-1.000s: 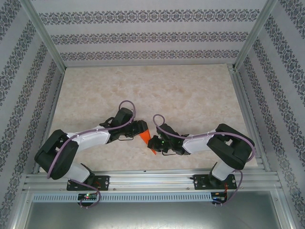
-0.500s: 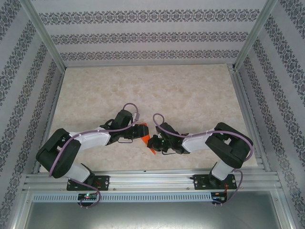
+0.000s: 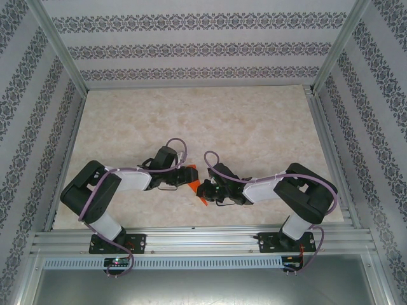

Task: Fold a paper plane with a square sheet of paper (pick it up from the middle)
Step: Fold the wing for the fifth time at the center of the table.

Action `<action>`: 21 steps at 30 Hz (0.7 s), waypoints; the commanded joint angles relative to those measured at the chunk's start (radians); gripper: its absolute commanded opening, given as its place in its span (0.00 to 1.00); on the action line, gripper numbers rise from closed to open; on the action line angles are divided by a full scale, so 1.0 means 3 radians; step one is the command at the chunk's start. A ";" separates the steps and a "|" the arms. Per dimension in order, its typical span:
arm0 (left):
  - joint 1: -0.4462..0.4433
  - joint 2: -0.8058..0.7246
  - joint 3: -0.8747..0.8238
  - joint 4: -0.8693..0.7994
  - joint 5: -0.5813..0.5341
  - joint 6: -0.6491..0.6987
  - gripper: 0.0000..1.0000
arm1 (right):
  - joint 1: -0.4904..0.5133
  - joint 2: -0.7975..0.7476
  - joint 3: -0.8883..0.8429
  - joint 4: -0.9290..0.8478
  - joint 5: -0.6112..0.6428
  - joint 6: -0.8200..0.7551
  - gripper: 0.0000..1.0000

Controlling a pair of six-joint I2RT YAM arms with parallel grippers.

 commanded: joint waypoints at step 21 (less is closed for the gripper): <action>0.1087 0.0014 0.0449 -0.0565 0.0203 0.0569 0.50 | -0.0020 0.0205 -0.0007 -0.0723 -0.0129 -0.0276 0.01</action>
